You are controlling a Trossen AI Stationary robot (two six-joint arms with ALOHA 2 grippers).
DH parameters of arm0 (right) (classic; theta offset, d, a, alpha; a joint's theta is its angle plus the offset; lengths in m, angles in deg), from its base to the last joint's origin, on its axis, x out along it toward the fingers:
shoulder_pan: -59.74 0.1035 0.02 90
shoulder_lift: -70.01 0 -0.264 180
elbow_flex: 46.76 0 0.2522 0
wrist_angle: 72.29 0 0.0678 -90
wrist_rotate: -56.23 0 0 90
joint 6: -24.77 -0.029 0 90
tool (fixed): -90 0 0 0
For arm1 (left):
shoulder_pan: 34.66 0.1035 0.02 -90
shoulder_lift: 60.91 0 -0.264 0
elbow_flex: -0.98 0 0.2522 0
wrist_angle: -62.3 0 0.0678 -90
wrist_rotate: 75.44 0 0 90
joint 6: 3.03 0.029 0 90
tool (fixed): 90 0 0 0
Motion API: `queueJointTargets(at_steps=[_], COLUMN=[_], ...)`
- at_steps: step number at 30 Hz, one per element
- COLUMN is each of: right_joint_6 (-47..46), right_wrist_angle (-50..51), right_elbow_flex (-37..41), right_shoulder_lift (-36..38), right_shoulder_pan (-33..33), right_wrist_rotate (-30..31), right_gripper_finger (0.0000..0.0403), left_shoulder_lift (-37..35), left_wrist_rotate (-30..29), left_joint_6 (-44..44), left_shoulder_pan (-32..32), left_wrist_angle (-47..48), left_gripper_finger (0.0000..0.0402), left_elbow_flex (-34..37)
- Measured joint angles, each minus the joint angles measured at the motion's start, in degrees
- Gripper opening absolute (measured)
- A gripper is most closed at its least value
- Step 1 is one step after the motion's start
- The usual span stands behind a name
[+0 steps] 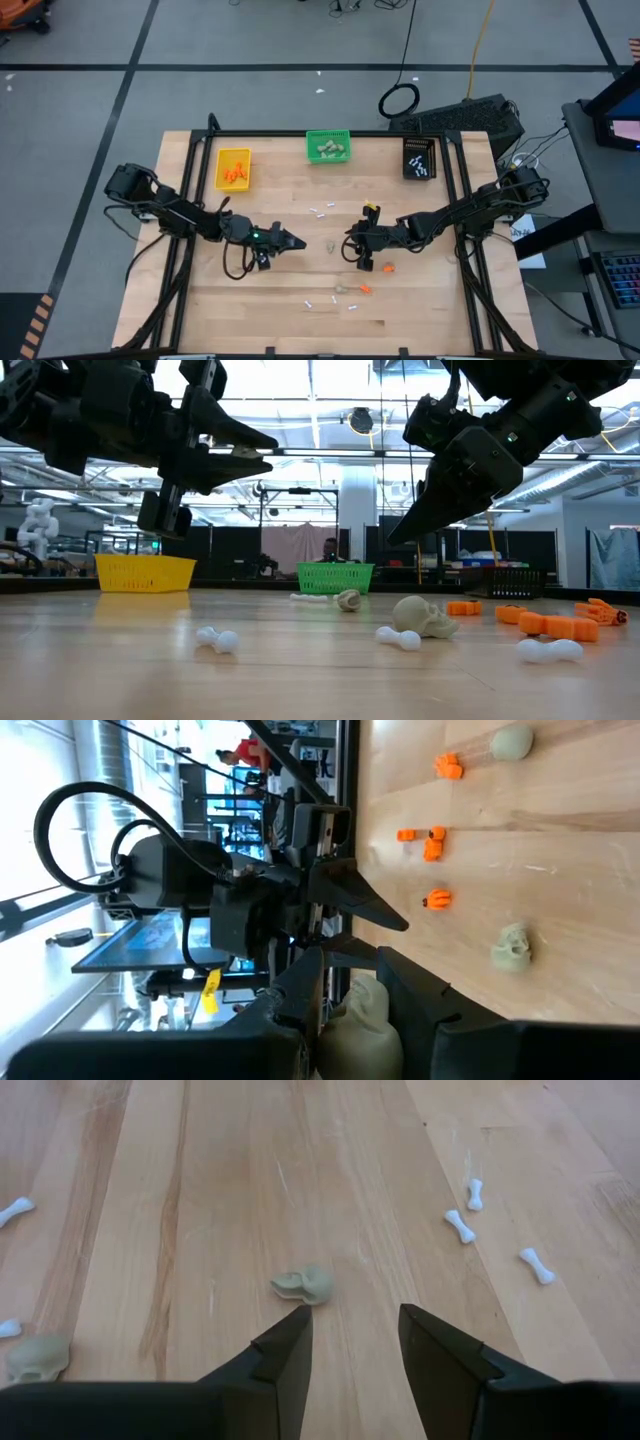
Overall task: Sort Halloween decoration
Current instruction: Put the gray skull toy into the green bin
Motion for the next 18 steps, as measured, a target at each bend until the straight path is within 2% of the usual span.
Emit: queueJointTargets(at_steps=[4, 9, 18], right_joint_6=[-0.01, -0.01, -0.01], right_wrist_angle=[0.0, -0.01, -0.01], right_elbow_flex=[0.0, 0.0, 0.0], right_shoulder_lift=[0.0, 0.0, 0.0], right_shoulder_pan=[0.01, 0.0, 0.0], right_wrist_rotate=[0.0, 0.0, 0.0], right_gripper_finger=[0.0137, 0.0137, 0.0137], left_shoulder_lift=[0.0, 0.0, -0.02], left_wrist_rotate=[0.0, -1.54, -2.72], left_joint_6=[-1.38, -7.12, -26.42], left_shoulder_pan=[0.0, 0.0, 0.0], left_wrist_angle=[-0.05, -1.34, -5.84], left_gripper_finger=[0.0079, 0.008, 0.008], left_elbow_flex=[0.0, -0.02, -0.04])
